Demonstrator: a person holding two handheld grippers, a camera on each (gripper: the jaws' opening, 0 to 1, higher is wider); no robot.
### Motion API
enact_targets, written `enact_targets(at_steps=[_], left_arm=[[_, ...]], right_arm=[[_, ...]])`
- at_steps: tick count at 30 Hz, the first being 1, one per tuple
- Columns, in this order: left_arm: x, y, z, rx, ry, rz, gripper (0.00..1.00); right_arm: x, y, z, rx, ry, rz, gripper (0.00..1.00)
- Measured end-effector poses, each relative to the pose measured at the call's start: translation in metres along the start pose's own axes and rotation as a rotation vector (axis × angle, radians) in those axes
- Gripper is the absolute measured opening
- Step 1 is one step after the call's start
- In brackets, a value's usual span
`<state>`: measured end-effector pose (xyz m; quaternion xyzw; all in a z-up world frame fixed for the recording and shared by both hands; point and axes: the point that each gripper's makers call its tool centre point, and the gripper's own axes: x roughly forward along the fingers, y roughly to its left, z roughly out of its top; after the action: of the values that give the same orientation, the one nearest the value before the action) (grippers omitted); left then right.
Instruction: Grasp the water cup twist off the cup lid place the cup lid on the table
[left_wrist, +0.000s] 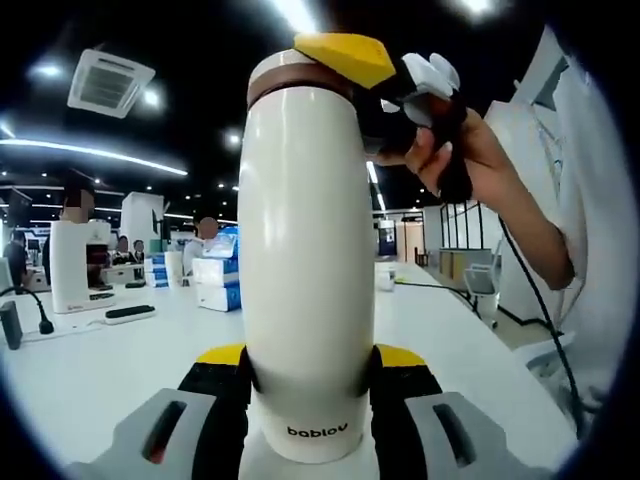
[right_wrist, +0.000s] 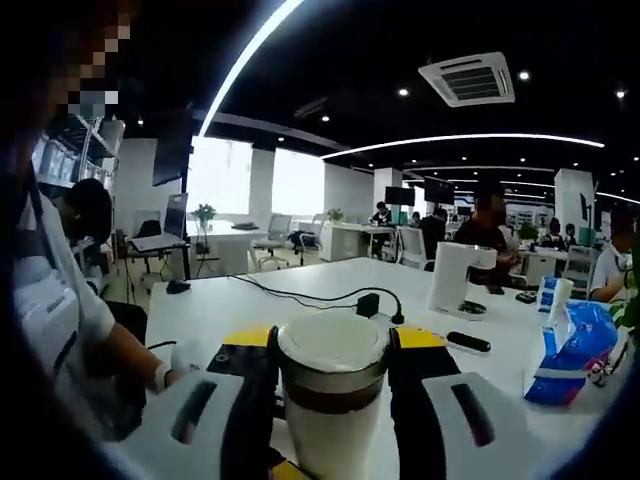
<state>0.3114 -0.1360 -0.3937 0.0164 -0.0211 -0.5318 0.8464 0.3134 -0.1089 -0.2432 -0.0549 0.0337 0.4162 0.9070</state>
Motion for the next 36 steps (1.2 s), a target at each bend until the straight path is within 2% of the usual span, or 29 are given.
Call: enact_targets(at_steps=[13, 19, 36], left_arm=[[0.0, -0.002, 0.0, 0.009, 0.001, -0.002, 0.48], [0.001, -0.001, 0.001, 0.008, 0.0, -0.002, 0.48], [0.001, 0.0, 0.0, 0.009, 0.0, -0.003, 0.48]], right_arm=[[-0.003, 0.004, -0.001, -0.026, 0.019, 0.17, 0.45], [-0.003, 0.006, -0.001, -0.043, 0.012, 0.279, 0.45], [-0.005, 0.01, -0.001, -0.08, -0.008, 0.436, 0.46]])
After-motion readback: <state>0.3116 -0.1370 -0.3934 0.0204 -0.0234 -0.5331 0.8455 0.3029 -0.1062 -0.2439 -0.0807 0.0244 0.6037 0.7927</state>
